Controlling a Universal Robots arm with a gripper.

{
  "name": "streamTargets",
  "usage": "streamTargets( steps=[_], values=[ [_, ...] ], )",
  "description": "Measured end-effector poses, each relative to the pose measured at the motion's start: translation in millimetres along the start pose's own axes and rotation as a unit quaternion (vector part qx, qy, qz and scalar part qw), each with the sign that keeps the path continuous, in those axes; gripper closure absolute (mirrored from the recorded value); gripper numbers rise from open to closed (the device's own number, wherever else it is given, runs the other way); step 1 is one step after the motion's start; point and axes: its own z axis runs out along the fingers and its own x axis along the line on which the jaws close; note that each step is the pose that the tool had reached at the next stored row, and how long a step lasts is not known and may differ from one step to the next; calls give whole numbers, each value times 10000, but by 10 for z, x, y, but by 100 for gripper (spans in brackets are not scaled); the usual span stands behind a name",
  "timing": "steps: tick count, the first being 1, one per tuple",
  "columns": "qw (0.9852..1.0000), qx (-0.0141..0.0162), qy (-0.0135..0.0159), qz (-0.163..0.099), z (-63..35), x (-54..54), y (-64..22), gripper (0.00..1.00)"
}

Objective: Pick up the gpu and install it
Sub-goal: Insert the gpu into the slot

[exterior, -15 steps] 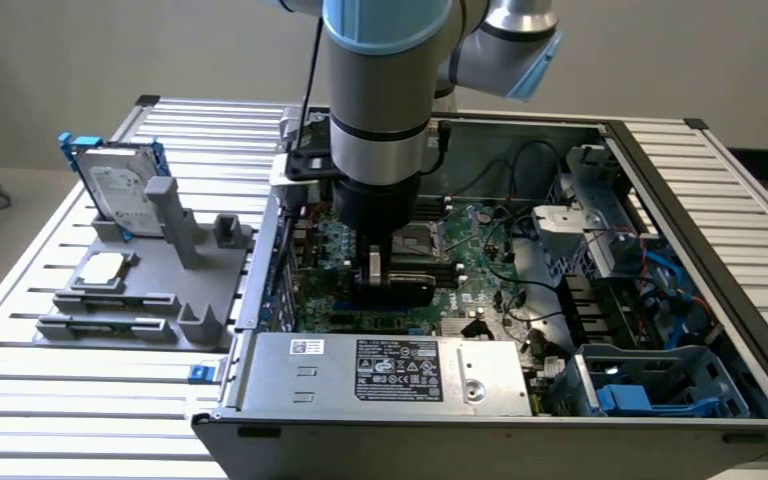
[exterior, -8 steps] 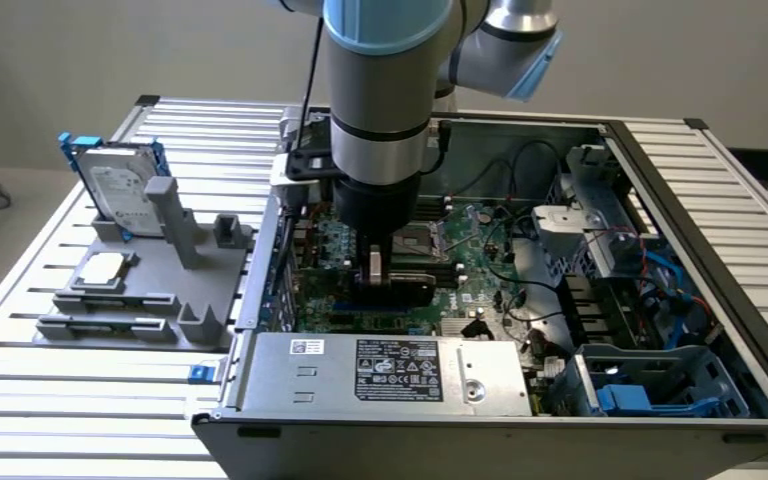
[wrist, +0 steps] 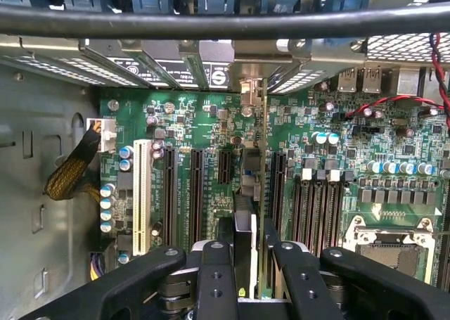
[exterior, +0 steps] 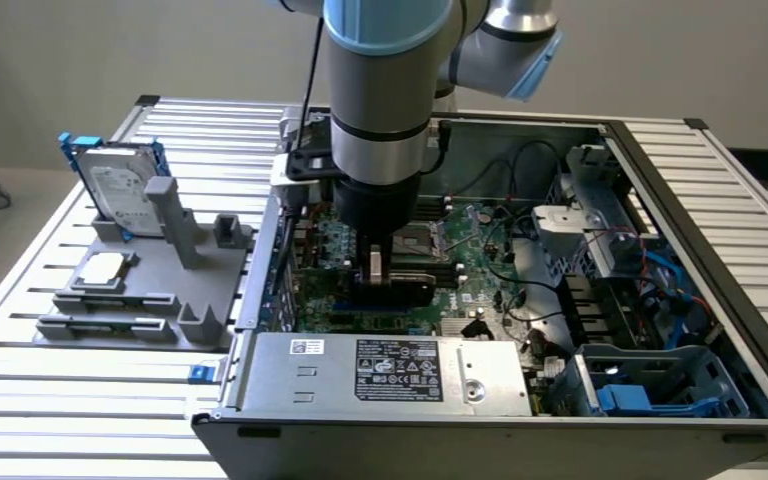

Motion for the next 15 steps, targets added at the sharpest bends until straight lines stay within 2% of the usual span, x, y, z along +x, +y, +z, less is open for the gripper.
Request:
streamTargets(
  steps=[15],
  values=[
    [10000, -1, 0, -27, 9, 0, -6, 74]
  ],
)
